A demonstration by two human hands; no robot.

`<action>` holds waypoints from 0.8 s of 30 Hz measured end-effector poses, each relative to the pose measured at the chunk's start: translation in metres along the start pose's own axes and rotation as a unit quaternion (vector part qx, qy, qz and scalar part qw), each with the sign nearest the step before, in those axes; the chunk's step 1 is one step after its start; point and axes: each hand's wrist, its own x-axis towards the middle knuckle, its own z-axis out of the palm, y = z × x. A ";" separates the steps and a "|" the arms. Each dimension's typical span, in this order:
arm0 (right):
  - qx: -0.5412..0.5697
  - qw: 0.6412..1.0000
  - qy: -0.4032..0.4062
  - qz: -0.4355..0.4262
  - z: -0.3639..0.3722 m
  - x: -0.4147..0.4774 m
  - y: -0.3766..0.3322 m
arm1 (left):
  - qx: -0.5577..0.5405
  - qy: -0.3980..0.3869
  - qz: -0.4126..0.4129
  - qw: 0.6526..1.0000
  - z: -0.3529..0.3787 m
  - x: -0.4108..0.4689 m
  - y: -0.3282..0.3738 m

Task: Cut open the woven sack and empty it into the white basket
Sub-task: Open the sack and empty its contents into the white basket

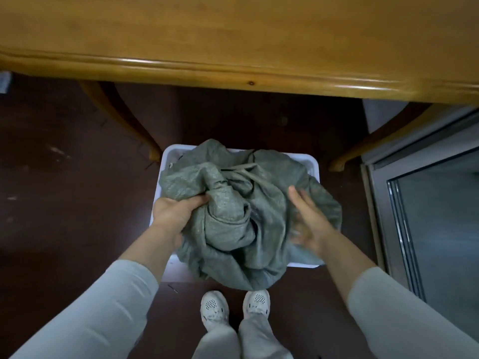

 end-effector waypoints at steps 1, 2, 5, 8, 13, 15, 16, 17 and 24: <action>0.011 0.998 -0.059 0.003 0.015 0.000 0.000 | 0.003 0.014 -0.002 1.000 0.002 0.000 -0.003; -0.025 0.993 -0.113 -0.009 0.032 0.002 0.001 | 0.018 0.034 0.010 0.999 0.003 0.003 -0.007; -0.335 0.905 -0.246 -0.092 0.086 0.003 0.017 | 0.108 0.094 0.055 0.988 0.001 0.013 -0.019; -0.538 0.810 -0.168 -0.163 0.109 0.011 0.046 | 0.141 0.091 0.034 0.985 0.005 0.017 -0.026; -0.254 0.949 -0.049 -0.177 0.103 0.046 0.037 | 0.042 -0.151 -0.035 0.987 0.006 0.002 -0.014; -0.206 0.968 0.017 -0.141 0.094 0.053 0.023 | 0.152 -0.217 0.102 0.959 -0.008 0.006 -0.023; -0.193 0.973 0.043 -0.115 0.090 0.054 0.015 | 0.283 -0.212 0.178 0.918 -0.012 0.006 -0.026; -0.178 0.978 0.057 -0.088 0.084 0.053 0.006 | 0.438 -0.190 0.223 0.850 -0.014 0.012 -0.032; -0.056 0.991 -0.034 0.116 0.053 0.061 -0.012 | 0.608 -0.112 0.438 0.653 0.028 0.059 -0.051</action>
